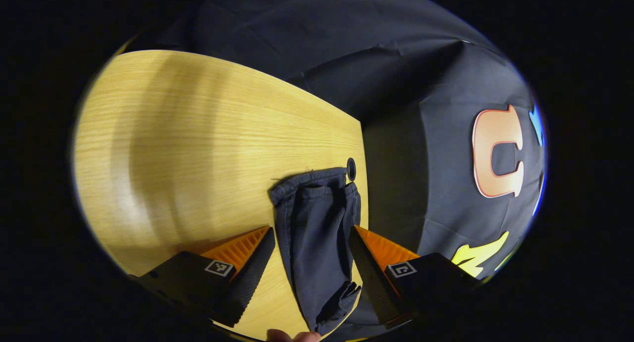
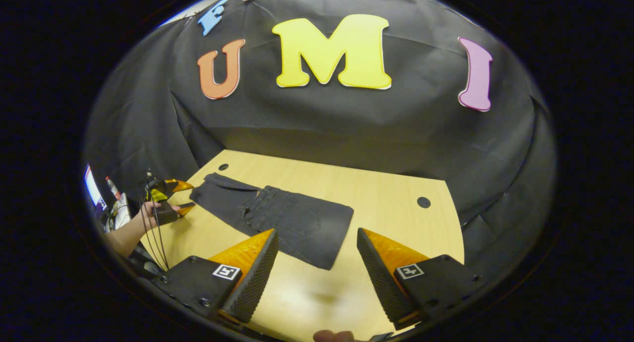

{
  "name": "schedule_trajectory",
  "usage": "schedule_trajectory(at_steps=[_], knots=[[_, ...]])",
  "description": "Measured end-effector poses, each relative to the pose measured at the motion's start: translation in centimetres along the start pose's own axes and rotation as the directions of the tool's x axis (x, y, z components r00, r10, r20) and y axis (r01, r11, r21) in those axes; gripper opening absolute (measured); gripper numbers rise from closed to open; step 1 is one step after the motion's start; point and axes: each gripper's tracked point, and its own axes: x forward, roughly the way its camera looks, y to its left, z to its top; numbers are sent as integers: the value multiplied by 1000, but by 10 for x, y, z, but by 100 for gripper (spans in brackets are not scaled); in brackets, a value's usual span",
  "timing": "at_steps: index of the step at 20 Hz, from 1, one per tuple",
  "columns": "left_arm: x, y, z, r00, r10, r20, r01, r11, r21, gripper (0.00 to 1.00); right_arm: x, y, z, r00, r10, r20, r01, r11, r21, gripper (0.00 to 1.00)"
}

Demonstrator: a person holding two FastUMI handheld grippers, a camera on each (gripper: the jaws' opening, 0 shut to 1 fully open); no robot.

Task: Grasp the waist and the cuffs of the jeans and fold them to make the two legs overlap; first hold the waist and fold one-third of the jeans toward the cuffs, then hold the cuffs and fold the remaining one-third in the same direction to finish folding.

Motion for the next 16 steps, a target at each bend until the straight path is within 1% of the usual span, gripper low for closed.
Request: schedule_trajectory(at_steps=[2, 3, 5, 6, 7, 8, 9, 10, 11, 12, 14, 16], knots=[[11, -6, 0, 1000, -13, -9, 13, 1000, 17, 97, 4, 0, -3, 1000, -6, -16, 6, 1000, -16, 96], [15, -9, 0, 999, -29, -13, 30, 999, 26, 97, 2, 0, -4, 1000, -7, -22, 7, 1000, -21, 98], [23, -17, 2, 998, -56, -18, 56, 998, 8, 96, 3, 0, -3, 1000, -10, -25, 9, 1000, -18, 98], [33, -17, 1, 999, -49, -20, 49, 999, 0, 94, 3, -1, -3, 1000, -13, -25, 13, 1000, -11, 98], [37, -12, -3, 999, -43, -27, 43, 999, 1, 100, 3, 0, -3, 1000, -15, -25, 15, 1000, 0, 98], [42, -8, -4, 999, -41, -29, 41, 999, 0, 82, 2, 1, -2, 1000, -15, -22, 15, 1000, 16, 98], [44, 1, -4, 1000, -9, -30, 10, 1000, 12, 64, 3, 1, -2, 1000, -15, -18, 15, 999, 34, 98], [45, 5, -3, 1000, 7, -23, -7, 1000, 15, 46, 4, 1, -2, 1000, -15, -13, 16, 999, 52, 98], [40, 2, -4, 1000, 10, -18, -10, 1000, 17, 28, 3, 2, -4, 1000, -15, -14, 16, 998, 69, 98], [37, -4, -5, 1000, -2, -11, 3, 999, 36, 10, 3, 1, -5, 1000, -24, -19, 25, 997, 69, 98], [21, -35, -7, 998, -65, -3, 65, 994, 93, 6, -1, 2, -3, 999, -32, -4, 32, 998, 53, 96], [6, -67, -17, 995, -103, 0, 101, 976, 191, 5, -1, 1, 1, 1000, -18, 22, 17, 999, 44, 98]])
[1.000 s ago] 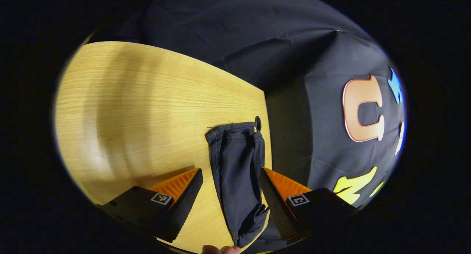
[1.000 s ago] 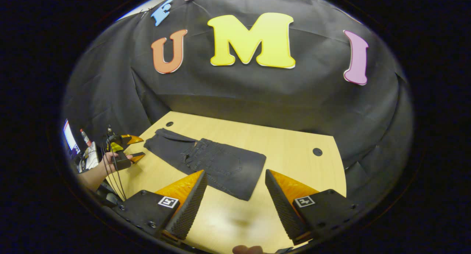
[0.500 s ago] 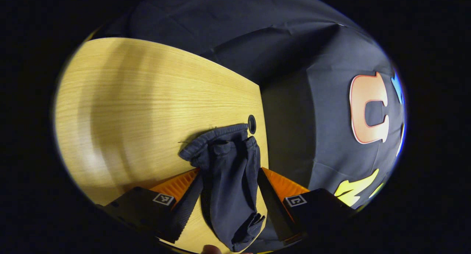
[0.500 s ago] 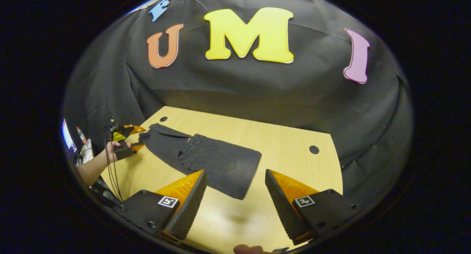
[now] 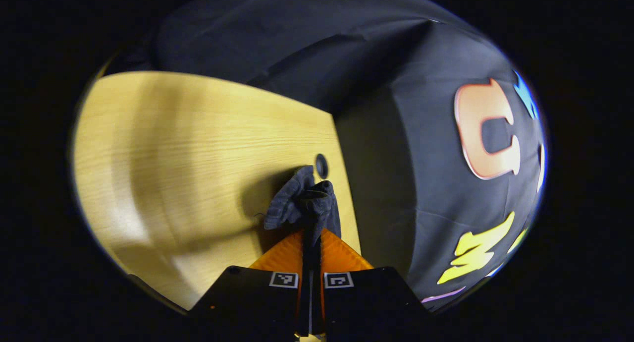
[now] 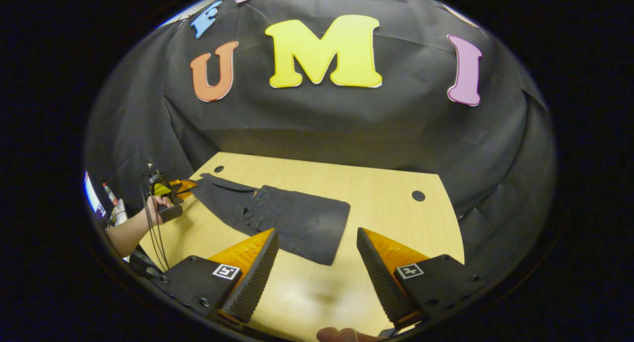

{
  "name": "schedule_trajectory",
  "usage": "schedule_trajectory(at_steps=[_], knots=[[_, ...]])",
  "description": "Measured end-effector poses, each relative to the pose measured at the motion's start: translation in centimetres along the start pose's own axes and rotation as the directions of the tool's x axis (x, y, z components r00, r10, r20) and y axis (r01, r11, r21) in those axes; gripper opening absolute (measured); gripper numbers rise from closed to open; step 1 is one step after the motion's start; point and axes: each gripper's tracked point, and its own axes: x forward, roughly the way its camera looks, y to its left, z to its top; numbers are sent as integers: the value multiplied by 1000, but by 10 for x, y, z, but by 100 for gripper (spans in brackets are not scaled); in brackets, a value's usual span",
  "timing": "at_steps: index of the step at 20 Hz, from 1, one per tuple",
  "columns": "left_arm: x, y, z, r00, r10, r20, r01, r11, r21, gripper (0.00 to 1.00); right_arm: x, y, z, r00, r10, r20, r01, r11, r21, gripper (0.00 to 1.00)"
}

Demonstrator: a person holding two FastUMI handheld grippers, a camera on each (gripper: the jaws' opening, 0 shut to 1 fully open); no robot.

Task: Grasp the waist and the cuffs of the jeans and fold them to make the two legs overlap; first hold the waist and fold one-third of the jeans toward the cuffs, then hold the cuffs and fold the remaining one-third in the same direction to finish folding.

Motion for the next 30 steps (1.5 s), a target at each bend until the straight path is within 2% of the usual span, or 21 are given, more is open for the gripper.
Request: schedule_trajectory(at_steps=[2, 4, 9, 13, 15, 16, 19, 20, 25, 27, 30], knots=[[-15, -35, -8, 1000, -22, 6, 21, 996, 91, 5, 3, -3, 6, 999, 7, 40, -7, 1000, -6, 98], [-32, -78, -32, 999, -51, 7, 48, 973, 227, 5, 6, -2, 6, 997, 11, 75, -10, 1000, -8, 98], [-53, -166, -118, 991, -132, -7, 122, 891, 437, 5, 4, -5, 9, 993, -29, 117, 25, 999, 30, 98], [-45, -195, -213, 986, -159, -60, 164, 799, 578, 5, -3, -15, 6, 987, -107, 116, 99, 992, 78, 96], [-43, -193, -259, 983, -159, -97, 184, 746, 640, 5, -4, -19, 2, 985, -145, 98, 135, 985, 106, 98], [-38, -191, -280, 981, -151, -123, 194, 708, 679, 5, -6, -21, 1, 983, -162, 91, 151, 982, 117, 98], [-17, -165, -338, 979, -77, -191, 199, 592, 781, 5, -9, -30, -5, 976, -203, 79, 193, 974, 119, 96], [-9, -151, -348, 979, -53, -199, 193, 568, 800, 5, -9, -31, -7, 976, -203, 72, 194, 973, 121, 96], [15, -103, -377, 987, 53, -154, 106, 512, 852, 6, -13, -28, -15, 984, -175, 33, 172, 981, 93, 98], [21, -91, -391, 979, 76, -191, 129, 493, 860, 8, -12, -29, -17, 987, -157, 28, 155, 986, 60, 98], [22, -94, -403, 976, 69, -209, 156, 453, 878, 60, -10, -26, -14, 991, -132, 28, 131, 991, 34, 98]])
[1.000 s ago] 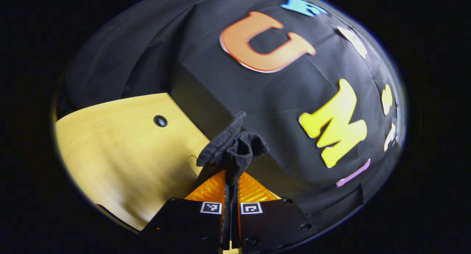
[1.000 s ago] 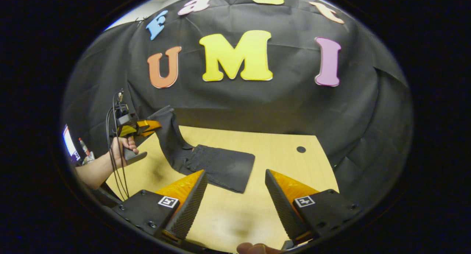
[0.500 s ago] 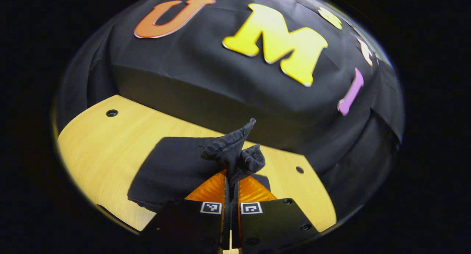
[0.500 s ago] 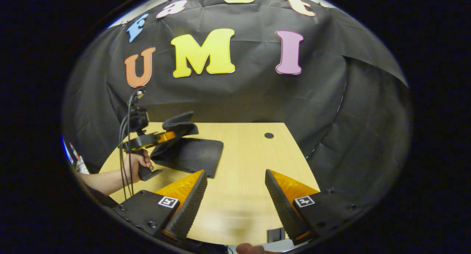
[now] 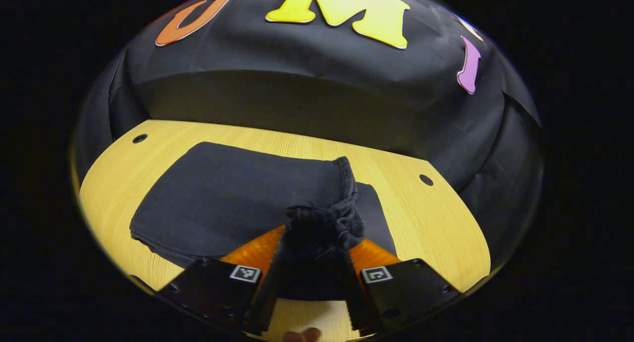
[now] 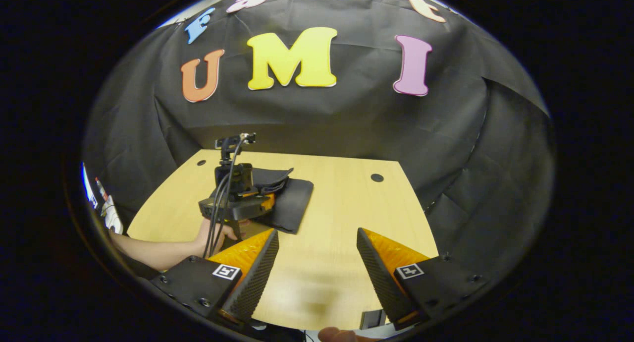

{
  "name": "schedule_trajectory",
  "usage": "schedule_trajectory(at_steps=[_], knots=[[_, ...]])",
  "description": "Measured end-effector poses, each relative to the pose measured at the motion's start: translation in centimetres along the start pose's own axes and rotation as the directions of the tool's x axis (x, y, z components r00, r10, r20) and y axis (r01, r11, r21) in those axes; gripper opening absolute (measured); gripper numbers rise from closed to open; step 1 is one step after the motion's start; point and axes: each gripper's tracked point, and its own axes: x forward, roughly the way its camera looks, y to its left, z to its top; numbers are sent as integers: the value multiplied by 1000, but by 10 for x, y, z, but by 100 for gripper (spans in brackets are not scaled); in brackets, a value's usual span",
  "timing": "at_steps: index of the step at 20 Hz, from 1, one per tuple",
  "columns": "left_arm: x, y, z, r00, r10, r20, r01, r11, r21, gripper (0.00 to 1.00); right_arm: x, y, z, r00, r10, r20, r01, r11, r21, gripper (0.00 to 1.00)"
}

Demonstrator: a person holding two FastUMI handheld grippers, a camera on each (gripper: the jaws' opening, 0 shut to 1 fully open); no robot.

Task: Grasp the waist and the cuffs of the jeans and fold them to make the two legs overlap; first hold the waist and fold one-third of the jeans toward the cuffs, then hold the cuffs and fold the remaining one-third in the same direction to finish folding.

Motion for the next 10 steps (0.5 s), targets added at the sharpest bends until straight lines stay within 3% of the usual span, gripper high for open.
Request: schedule_trajectory(at_steps=[3, 7, 10], knots=[[-20, -14, 9, 999, -51, 15, 51, 999, 11, 100, 4, 3, 6, 999, 19, 26, -19, 999, -30, 98], [-79, 0, 60, 991, -61, 118, 60, 998, 14, 100, 16, 6, 36, 987, 5, 160, 4, 998, -59, 98], [-137, 36, 124, 969, -32, 244, 17, 998, 62, 99, 30, 6, 76, 939, -40, 342, 64, 996, -60, 98]])
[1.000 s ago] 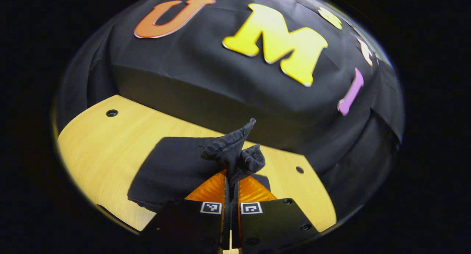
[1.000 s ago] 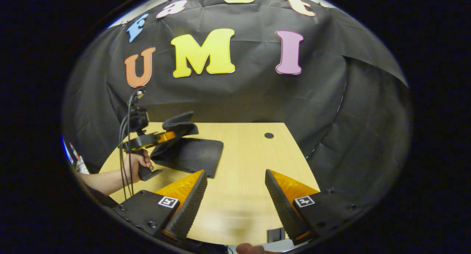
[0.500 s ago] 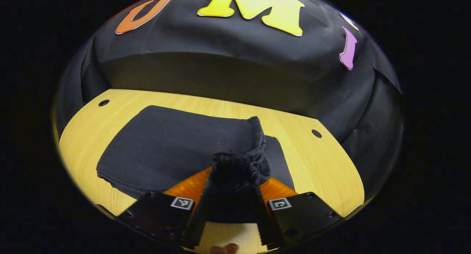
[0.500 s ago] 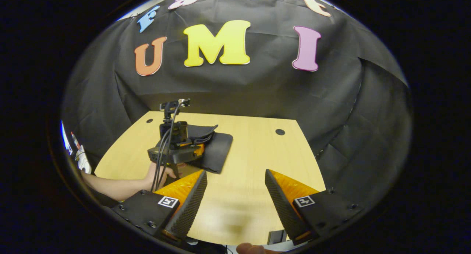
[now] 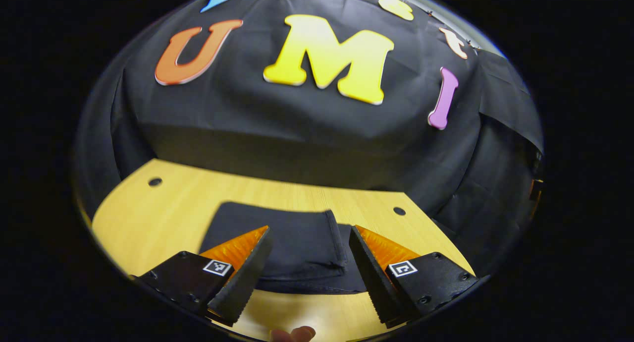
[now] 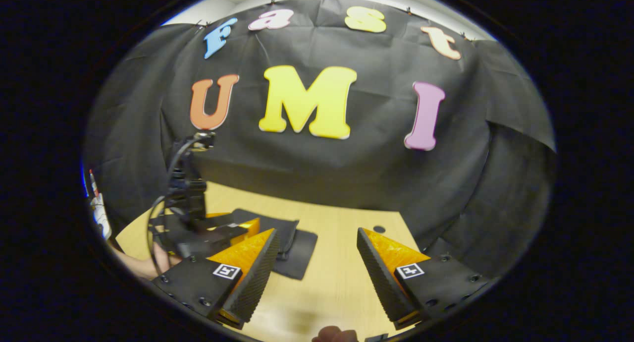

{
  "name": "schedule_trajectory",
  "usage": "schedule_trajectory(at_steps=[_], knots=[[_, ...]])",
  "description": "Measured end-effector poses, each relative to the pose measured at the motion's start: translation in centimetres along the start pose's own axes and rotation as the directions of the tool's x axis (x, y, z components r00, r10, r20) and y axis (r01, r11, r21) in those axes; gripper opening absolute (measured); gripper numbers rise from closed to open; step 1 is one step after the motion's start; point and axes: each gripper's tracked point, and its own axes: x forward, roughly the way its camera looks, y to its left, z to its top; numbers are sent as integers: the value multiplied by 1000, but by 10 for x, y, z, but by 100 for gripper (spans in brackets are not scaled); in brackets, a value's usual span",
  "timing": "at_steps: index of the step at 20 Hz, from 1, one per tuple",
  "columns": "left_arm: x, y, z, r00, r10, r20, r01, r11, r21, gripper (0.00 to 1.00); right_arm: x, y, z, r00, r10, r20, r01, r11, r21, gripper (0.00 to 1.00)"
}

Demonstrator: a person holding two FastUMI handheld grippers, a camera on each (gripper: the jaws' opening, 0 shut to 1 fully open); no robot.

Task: Grasp the waist and the cuffs of the jeans and fold them to make the two legs overlap; first hold the waist and fold one-third of the jeans toward the cuffs, then hold the cuffs and fold the remaining one-third in the same direction to finish folding.

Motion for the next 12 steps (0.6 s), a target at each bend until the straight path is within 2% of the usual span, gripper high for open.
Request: schedule_trajectory(at_steps=[2, 5, 6, 9, 12], knots=[[-31, 20, 55, 996, 32, 79, -35, 999, 26, 98, 12, 4, 23, 994, -19, 106, 20, 1000, -8, 96], [-84, 46, 109, 981, 73, 180, -75, 997, 8, 98, 21, 12, 48, 976, -14, 217, 18, 1000, -16, 96], [-99, 53, 115, 974, 88, 207, -92, 996, 11, 100, 20, 18, 52, 972, -11, 235, 10, 1000, 2, 96], [-146, 68, 146, 951, 117, 287, -124, 992, 6, 98, 20, 35, 66, 956, -11, 293, -3, 999, 48, 96], [-179, 78, 152, 947, 131, 293, -133, 991, -13, 98, 19, 40, 70, 951, -6, 308, -6, 999, 38, 96]])
